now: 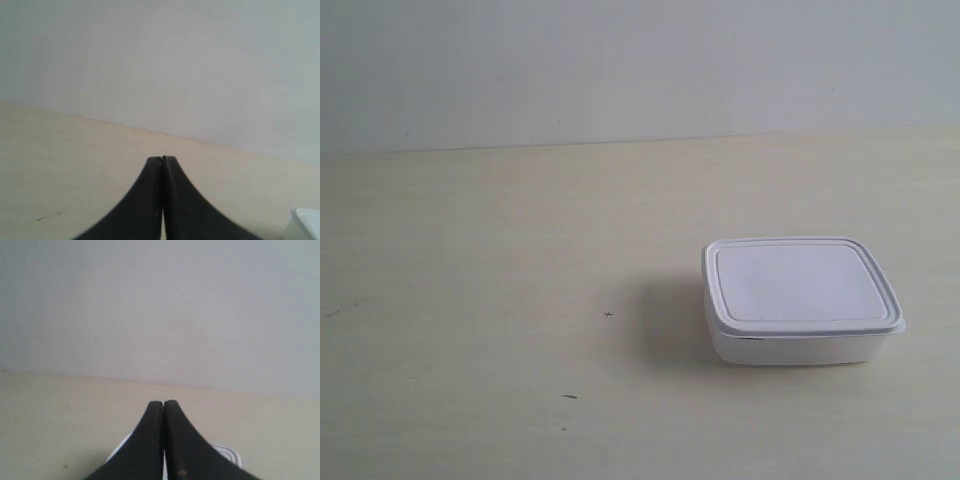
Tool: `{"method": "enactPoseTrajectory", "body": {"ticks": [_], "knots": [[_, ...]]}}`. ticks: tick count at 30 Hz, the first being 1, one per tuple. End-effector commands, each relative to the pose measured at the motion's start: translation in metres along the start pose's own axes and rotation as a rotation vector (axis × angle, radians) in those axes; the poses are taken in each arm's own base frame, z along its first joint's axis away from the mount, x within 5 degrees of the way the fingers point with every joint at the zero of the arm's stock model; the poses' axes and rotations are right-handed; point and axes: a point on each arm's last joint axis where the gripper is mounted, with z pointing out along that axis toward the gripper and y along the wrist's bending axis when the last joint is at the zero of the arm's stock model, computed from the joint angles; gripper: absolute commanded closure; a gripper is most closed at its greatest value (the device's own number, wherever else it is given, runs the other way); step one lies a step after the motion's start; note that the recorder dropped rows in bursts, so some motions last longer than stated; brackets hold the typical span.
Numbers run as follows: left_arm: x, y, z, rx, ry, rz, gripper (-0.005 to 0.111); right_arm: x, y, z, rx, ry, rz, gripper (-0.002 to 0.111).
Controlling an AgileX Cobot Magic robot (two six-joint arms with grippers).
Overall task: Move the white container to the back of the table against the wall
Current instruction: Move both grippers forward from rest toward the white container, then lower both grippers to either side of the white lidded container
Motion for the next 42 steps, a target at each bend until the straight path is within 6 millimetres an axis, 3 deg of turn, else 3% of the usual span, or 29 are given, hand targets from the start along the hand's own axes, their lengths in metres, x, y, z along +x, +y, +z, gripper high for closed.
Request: {"method": "enactPoseTrajectory", "body": {"ticks": [1, 6, 12, 14, 16, 18, 20, 22, 23, 25, 27, 29, 31, 38, 42], "knots": [[-0.004, 0.0, -0.001, 0.005, -0.05, -0.219, 0.107, -0.007, -0.003, -0.001, 0.029, -0.09, 0.065, 0.108], [-0.001, -0.001, 0.0, 0.006, -0.002, -0.511, 0.107, -0.009, -0.004, -0.001, 0.026, -0.116, 0.275, 0.108], [-0.016, -0.007, 0.003, 0.008, 0.0, -0.391, 0.107, -0.009, -0.002, 0.0, 0.014, -0.082, 0.376, 0.108], [-0.024, -0.01, 0.006, 0.006, 0.021, -0.373, 0.107, -0.016, -0.001, 0.001, 0.006, -0.048, 0.372, 0.108], [-0.033, -0.016, 0.019, -0.02, 0.143, -0.327, 0.107, -0.037, 0.0, 0.009, 0.001, -0.004, 0.366, 0.108], [-0.047, -0.024, 0.041, -0.055, 0.314, -0.24, 0.107, -0.062, 0.0, 0.024, 0.006, 0.045, 0.366, 0.108], [-0.074, -0.037, 0.068, -0.042, 0.415, -0.166, 0.107, -0.082, 0.0, 0.051, 0.024, 0.169, 0.39, 0.108], [-0.097, -0.048, 0.106, -0.013, 0.534, -0.069, 0.107, -0.099, -0.001, 0.087, 0.056, 0.401, 0.438, 0.108], [-0.111, -0.055, 0.132, 0.016, 0.61, -0.015, 0.107, -0.108, -0.005, 0.109, 0.099, 0.604, 0.418, 0.108], [-0.118, -0.061, 0.169, 0.039, 0.733, -0.027, 0.107, -0.121, -0.017, 0.136, 0.202, 0.85, 0.327, 0.108], [-0.119, -0.074, 0.197, 0.128, 0.826, -0.063, 0.107, -0.136, -0.025, 0.161, 0.231, 0.954, 0.217, 0.108], [-0.105, -0.094, 0.217, 0.23, 0.92, -0.051, 0.107, -0.146, -0.026, 0.185, 0.185, 0.97, 0.175, 0.108], [-0.088, -0.118, 0.223, 0.296, 0.987, -0.033, 0.107, -0.141, -0.022, 0.195, 0.122, 1.025, 0.176, 0.108], [-0.034, -0.189, 0.218, 0.425, 1.128, -0.02, 0.107, -0.096, -0.017, 0.216, -0.009, 1.297, 0.186, 0.108], [-0.004, -0.213, 0.211, 0.452, 1.216, -0.009, 0.107, -0.072, -0.023, 0.213, -0.077, 1.355, 0.264, 0.108]]}}
